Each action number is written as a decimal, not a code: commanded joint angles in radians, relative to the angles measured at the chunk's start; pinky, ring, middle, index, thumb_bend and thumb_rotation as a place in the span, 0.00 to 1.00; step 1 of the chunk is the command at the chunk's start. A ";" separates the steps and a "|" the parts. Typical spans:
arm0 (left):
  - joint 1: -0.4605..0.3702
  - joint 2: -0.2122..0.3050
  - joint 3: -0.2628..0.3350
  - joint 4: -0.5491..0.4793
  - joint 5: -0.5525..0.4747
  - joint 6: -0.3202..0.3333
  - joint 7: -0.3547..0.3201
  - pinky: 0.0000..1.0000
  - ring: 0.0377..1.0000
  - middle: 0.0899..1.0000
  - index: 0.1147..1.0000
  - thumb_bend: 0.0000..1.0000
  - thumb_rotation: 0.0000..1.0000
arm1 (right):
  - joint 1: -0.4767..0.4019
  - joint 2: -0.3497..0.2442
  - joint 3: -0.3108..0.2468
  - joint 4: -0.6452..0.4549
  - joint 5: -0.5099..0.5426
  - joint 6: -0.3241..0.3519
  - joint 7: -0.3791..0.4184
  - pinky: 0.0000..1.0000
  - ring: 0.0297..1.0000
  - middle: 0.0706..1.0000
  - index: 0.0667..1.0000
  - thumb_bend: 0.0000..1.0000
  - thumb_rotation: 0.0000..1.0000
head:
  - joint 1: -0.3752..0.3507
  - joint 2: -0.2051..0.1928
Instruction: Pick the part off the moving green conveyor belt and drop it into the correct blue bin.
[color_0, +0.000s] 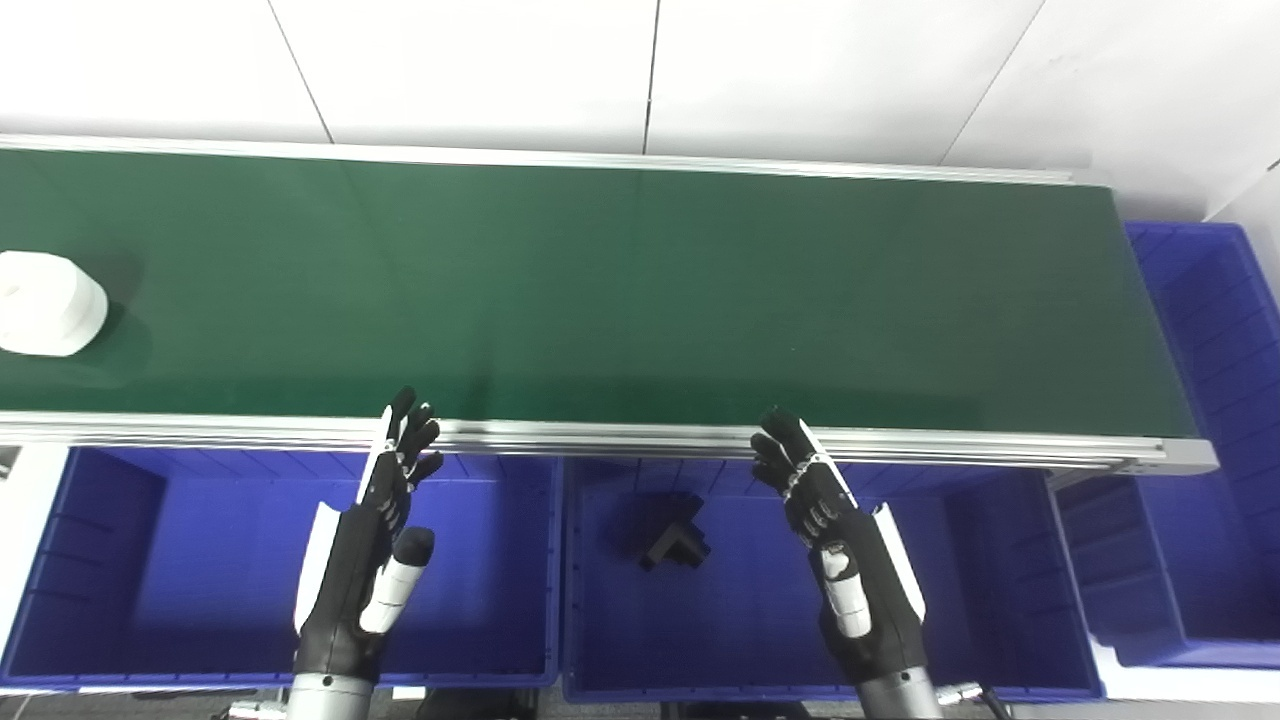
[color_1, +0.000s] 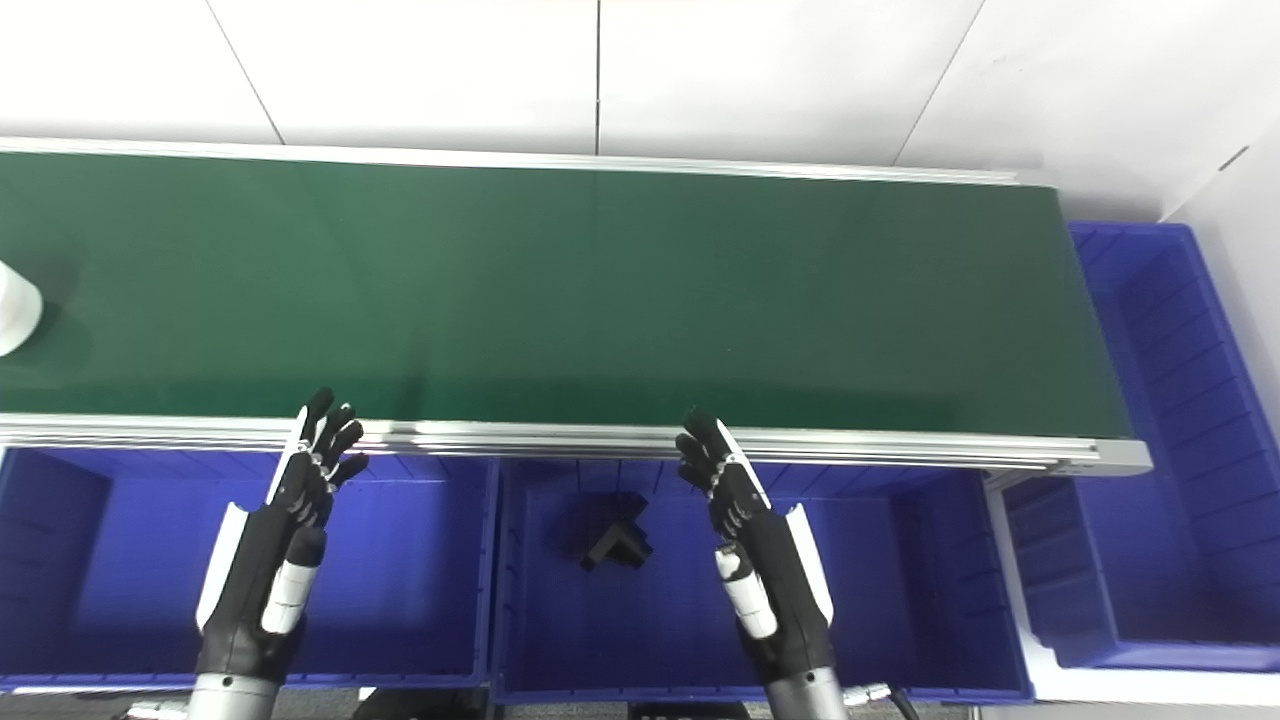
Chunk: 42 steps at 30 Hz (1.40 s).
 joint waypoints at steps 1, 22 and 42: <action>0.000 0.009 -0.005 -0.023 -0.003 -0.020 -0.001 0.90 0.94 0.96 1.00 0.91 1.00 | 0.006 0.004 -0.002 -0.017 0.003 -0.006 0.006 0.90 0.93 0.95 0.94 0.87 0.95 | 0.000 0.000; 0.003 0.008 -0.012 -0.032 -0.014 -0.001 -0.010 0.91 0.96 0.97 1.00 0.92 0.98 | 0.013 0.009 -0.037 -0.021 0.013 -0.007 -0.007 0.93 0.95 0.97 0.97 0.84 0.94 | 0.006 0.002; -0.039 -0.040 -0.072 0.134 0.093 -0.117 0.041 0.77 0.91 0.94 1.00 0.79 0.96 | -0.022 -0.044 -0.101 0.116 0.081 -0.077 0.039 0.95 0.96 0.97 0.98 0.89 0.94 | 0.288 -0.183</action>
